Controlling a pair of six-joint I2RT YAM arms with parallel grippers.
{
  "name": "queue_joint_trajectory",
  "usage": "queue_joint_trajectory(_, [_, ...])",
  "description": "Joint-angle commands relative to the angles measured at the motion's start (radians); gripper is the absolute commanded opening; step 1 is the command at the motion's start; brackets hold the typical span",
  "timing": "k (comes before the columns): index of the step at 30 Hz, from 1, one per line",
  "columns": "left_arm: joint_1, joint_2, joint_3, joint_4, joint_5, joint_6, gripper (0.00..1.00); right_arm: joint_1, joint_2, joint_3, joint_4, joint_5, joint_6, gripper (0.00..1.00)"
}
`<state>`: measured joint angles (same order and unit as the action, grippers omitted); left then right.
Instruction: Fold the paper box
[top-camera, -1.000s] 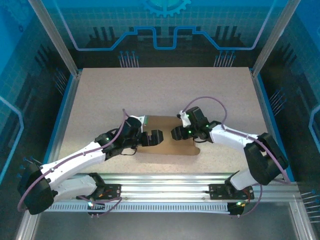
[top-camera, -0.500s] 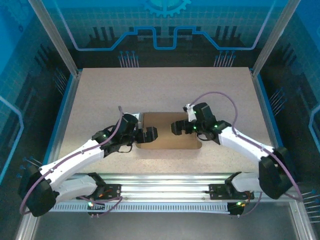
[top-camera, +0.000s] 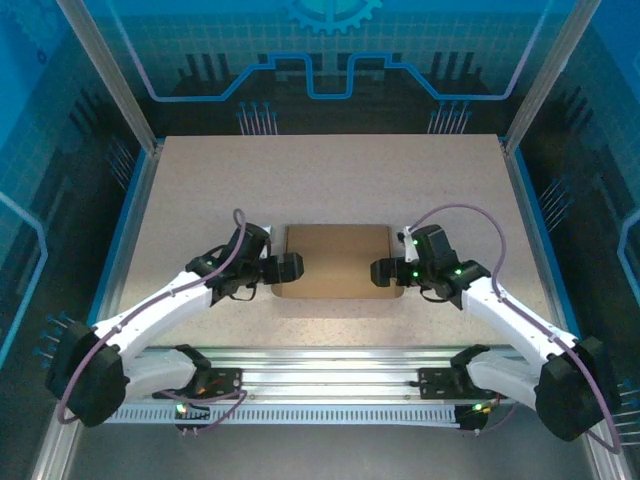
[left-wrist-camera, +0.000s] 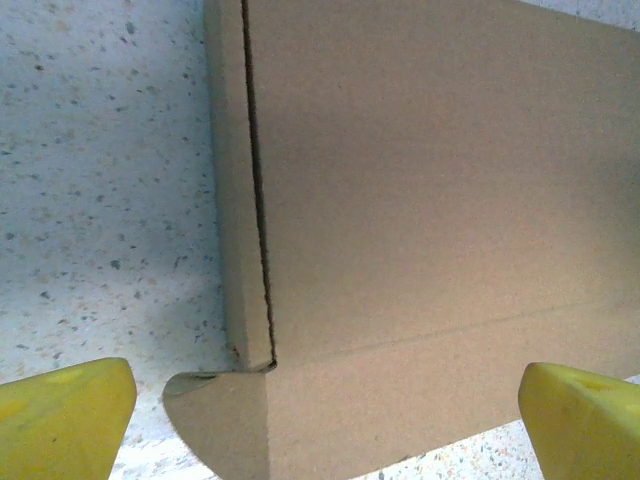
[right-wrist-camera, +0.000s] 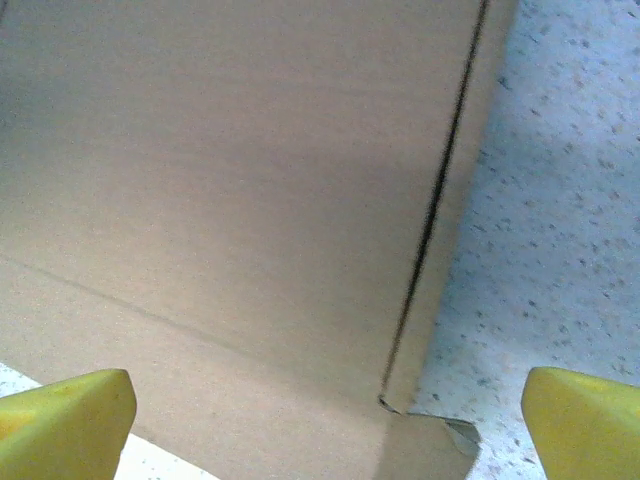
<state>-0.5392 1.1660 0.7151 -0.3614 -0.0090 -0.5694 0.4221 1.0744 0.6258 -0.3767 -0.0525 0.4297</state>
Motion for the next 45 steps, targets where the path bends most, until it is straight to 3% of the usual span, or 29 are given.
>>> queue_joint_trajectory(1, [0.006, 0.047, 0.01, 0.042, 0.026, 0.015, 0.99, -0.036, 0.016, -0.019, -0.017, -0.023, 0.028, 1.0])
queue_joint_trajectory(5, [0.024, 0.115, 0.031, 0.064, 0.026, 0.014, 0.99, -0.054, 0.07, -0.003, 0.013, -0.041, 0.03, 0.98])
queue_joint_trajectory(12, [0.074, 0.21, 0.06, 0.141, 0.168, 0.017, 0.95, -0.104, 0.132, -0.012, 0.072, -0.104, 0.032, 0.73])
queue_joint_trajectory(25, [0.081, 0.276, 0.088, 0.103, 0.138, 0.055, 0.71, -0.116, 0.173, -0.038, 0.119, -0.127, 0.053, 0.5])
queue_joint_trajectory(37, [0.082, 0.326, 0.071, 0.111, 0.146, 0.046, 0.6, -0.105, 0.232, -0.051, 0.127, -0.096, 0.046, 0.37])
queue_joint_trajectory(45, [0.081, 0.344, 0.057, 0.111, 0.149, 0.04, 0.52, -0.079, 0.249, -0.042, 0.113, -0.043, 0.048, 0.34])
